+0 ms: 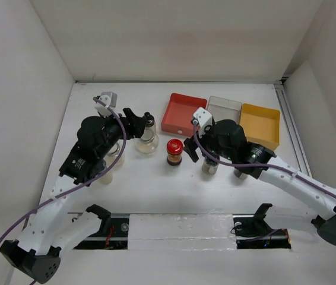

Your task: Organize the condiment bottles

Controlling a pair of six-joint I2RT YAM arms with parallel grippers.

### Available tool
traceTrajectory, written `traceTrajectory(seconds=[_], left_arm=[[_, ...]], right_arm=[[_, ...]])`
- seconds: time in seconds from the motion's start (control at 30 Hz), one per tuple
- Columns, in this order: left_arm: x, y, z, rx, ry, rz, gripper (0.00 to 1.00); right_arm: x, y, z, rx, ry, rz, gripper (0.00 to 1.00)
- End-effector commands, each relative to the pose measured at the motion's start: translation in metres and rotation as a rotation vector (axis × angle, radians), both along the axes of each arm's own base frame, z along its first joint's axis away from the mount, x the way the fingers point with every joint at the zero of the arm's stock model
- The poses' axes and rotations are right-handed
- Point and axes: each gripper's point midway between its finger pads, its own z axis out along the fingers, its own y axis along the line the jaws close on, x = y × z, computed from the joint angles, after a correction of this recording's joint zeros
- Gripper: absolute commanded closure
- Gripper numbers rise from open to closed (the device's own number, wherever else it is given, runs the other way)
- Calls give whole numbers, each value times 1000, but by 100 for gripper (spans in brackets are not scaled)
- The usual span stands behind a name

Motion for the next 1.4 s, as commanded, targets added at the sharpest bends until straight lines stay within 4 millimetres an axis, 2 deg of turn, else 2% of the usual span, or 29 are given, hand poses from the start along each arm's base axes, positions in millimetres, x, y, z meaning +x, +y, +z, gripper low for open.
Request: traceTrajectory(seconds=[0.0,0.03,0.1,0.13,0.17,0.2,0.27,0.3,0.33,0.37,0.4,0.47,0.5,0.53,0.57,0.63,0.7,0.73,0.77,0.83,0.93,1.1,1.13,1.23,1.3,1.37], left_arm=[[1,-3,28,-31,-84,-22,33],[1,-1,31,-33,-93,-10,29],[2,1,26,-20,-89,-2,29],[1,2,28,-28,-104,-1,32],[3,1,27,-31,-111,-1,45],[2,1,19,-20,-110,-2,52],[3,1,17,-21,-111,-2,70],[3,1,17,-11,-116,-4,91],[4,3,17,-10,-116,5,98],[5,4,17,-9,-116,15,100],[5,4,17,-9,-116,15,100],[6,6,10,1,-99,25,83],[6,6,10,1,-99,25,71],[4,7,12,-3,-107,25,60],[5,8,12,-2,-107,34,44],[5,10,12,-1,-108,43,35],[5,10,6,7,-91,43,34],[3,11,8,3,-99,43,32],[4,10,11,-2,-109,43,32],[2,11,14,-6,-117,44,30],[1,10,12,-3,-109,33,30],[2,10,10,-4,-110,34,30],[1,10,7,1,-101,34,30],[-2,11,16,-14,-130,35,30],[-1,13,16,-13,-131,47,30],[-1,15,14,-7,-122,56,30]], right_arm=[[-3,16,9,51,-8,53,12],[-2,17,14,57,-14,53,38],[-3,16,11,44,-13,56,89],[-1,18,13,45,-14,57,100],[-2,20,6,25,-2,71,100],[-2,19,0,2,8,74,100],[-5,24,0,-1,16,92,100],[-3,26,-9,-19,32,92,96],[-4,28,-9,-10,43,98,84],[-7,30,-18,-20,64,115,57],[-8,34,-23,-25,79,132,44],[-14,42,-31,-22,98,176,26],[-18,46,-35,-32,107,189,12],[-20,50,-50,-60,145,193,8],[-19,52,-55,-73,158,192,4],[-22,64,-69,-107,193,220,0],[-24,68,-81,-131,215,228,0],[-23,69,-86,-140,224,227,0],[-21,74,-87,-139,221,218,0],[-16,70,-87,-146,212,180,0],[-4,67,-78,-130,167,115,0],[3,65,-80,-151,171,76,0],[6,70,-74,-125,150,77,0],[16,80,-79,-120,140,66,0],[26,84,-80,-114,136,54,0],[30,98,-78,-90,120,88,0]])
